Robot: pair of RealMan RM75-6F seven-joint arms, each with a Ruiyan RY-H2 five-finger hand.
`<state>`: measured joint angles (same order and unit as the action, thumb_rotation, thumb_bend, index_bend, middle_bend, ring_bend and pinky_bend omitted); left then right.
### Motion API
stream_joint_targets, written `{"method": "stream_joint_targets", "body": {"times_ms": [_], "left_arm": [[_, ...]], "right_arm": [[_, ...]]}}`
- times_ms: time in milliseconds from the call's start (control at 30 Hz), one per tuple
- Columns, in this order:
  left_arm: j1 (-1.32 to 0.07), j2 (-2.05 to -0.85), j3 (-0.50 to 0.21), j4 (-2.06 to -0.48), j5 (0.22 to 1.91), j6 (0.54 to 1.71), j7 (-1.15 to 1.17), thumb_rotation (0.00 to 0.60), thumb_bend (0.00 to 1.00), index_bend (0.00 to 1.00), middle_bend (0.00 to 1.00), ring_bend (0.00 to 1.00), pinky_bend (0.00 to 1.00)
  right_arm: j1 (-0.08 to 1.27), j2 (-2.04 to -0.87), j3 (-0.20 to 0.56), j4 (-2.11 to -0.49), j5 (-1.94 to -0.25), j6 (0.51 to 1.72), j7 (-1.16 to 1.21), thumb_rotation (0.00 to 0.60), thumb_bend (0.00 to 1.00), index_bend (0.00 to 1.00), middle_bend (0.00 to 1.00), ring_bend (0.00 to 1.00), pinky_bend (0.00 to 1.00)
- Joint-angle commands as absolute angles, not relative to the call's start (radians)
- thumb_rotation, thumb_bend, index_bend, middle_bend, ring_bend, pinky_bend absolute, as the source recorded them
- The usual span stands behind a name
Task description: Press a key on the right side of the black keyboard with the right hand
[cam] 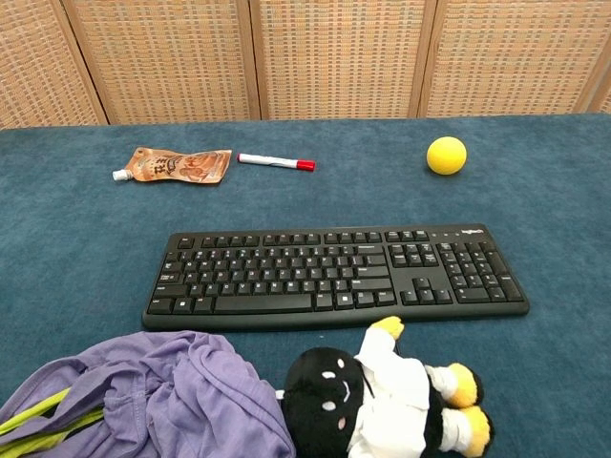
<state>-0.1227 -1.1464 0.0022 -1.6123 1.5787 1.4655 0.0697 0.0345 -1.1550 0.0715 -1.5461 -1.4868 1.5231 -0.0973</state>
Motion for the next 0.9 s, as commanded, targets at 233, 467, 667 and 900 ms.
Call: {"method": "stream_joint_targets", "body": {"times_ms": [233,467,667,900], "left_arm": [[-0.123,-1.144,0.004,-1.618,1.577,1.463,0.070,0.600,0.04,0.00,0.00,0.00,0.00],[-0.121,-1.140,0.003,-1.622,1.581,1.470,0.065,0.600,0.04,0.00,0.00,0.00,0.00],[-0.121,-1.142,0.000,-1.620,1.577,1.473,0.064,0.600,0.04,0.00,0.00,0.00,0.00],[-0.122,-1.141,0.000,-1.616,1.576,1.470,0.057,0.600,0.04,0.00,0.00,0.00,0.00]], "right_arm": [[0.039,-1.157,0.070,-1.554,-1.486,1.512,-0.103,0.600,0.00,0.00,0.00,0.00,0.00],[0.073,-1.140,0.101,-1.618,-1.463,1.482,-0.162,0.600,0.00,0.00,0.06,0.00,0.00],[0.149,-1.106,0.160,-1.700,-1.431,1.420,-0.283,0.600,0.10,0.03,0.32,0.21,0.25],[0.252,-1.094,0.230,-1.782,-1.316,1.301,-0.400,0.600,0.62,0.12,0.62,0.52,0.45]]}}
